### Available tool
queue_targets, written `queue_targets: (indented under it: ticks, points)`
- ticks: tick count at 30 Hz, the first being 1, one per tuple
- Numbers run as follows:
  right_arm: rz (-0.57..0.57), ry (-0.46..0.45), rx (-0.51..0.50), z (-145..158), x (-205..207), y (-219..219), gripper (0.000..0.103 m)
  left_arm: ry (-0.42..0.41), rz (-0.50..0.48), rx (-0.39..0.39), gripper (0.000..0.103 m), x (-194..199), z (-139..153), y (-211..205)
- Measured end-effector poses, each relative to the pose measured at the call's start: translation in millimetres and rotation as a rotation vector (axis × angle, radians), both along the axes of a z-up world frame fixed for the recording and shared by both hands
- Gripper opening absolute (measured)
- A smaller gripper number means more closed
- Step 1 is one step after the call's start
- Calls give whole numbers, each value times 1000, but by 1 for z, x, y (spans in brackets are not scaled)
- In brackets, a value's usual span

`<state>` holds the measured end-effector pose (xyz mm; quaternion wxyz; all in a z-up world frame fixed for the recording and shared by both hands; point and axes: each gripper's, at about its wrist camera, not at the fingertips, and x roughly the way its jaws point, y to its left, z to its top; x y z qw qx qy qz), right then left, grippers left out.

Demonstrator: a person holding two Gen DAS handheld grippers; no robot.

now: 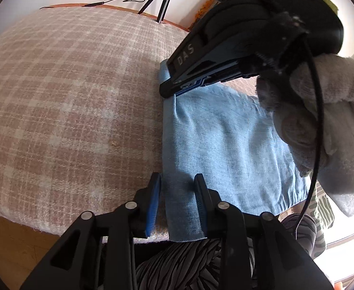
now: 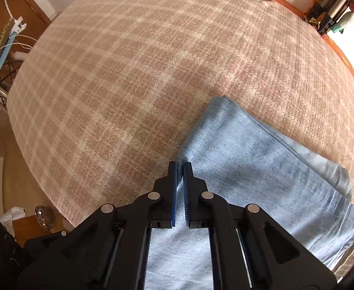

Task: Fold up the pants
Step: 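Close the left gripper on the jeans edge while the right gripper grasps and lifts it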

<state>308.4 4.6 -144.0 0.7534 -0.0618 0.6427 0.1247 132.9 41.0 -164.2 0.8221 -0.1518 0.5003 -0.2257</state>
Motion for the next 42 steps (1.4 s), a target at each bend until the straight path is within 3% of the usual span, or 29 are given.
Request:
queue_targets:
  ticks: [9, 13, 14, 16, 17, 18, 31, 32, 33, 36, 39, 42]
  points:
    - [-38, -38, 106, 32, -4, -37, 4, 16, -8, -56, 34, 8, -2, -15]
    - [-29, -48, 101, 36, -5, -44, 4, -9, -7, -56, 21, 4, 4, -19]
    - [-28, -43, 96, 37, -4, -46, 8, -16, -7, -55, 20, 3, 6, -22]
    - [-31, -34, 79, 33, 1, -37, 32, -27, -14, -50, 15, 1, 10, -23]
    - [-34, -36, 74, 33, 2, -35, 52, -36, -18, -41, 15, 1, 12, -24]
    - [-30, -39, 69, 33, 3, -33, 56, -41, -23, -35, 15, 0, 13, -25]
    - [49, 10, -58, 7, 6, -9, 56, -122, -63, -4, 10, -6, 35, -53]
    - [48, 7, -65, 7, 6, -11, 50, -124, -66, -4, 10, -6, 37, -55]
    - [45, 6, -72, 6, 7, -13, 38, -126, -68, -5, 9, -5, 38, -56]
    - [24, 0, -55, 10, 7, -25, 21, -135, -77, -2, 9, -4, 42, -60]
    - [-2, -28, -17, 21, 5, -43, 11, -143, -89, -2, 8, -3, 46, -66]
    - [-34, -70, 30, 34, -2, -66, 8, -154, -108, -5, 7, -2, 51, -73]
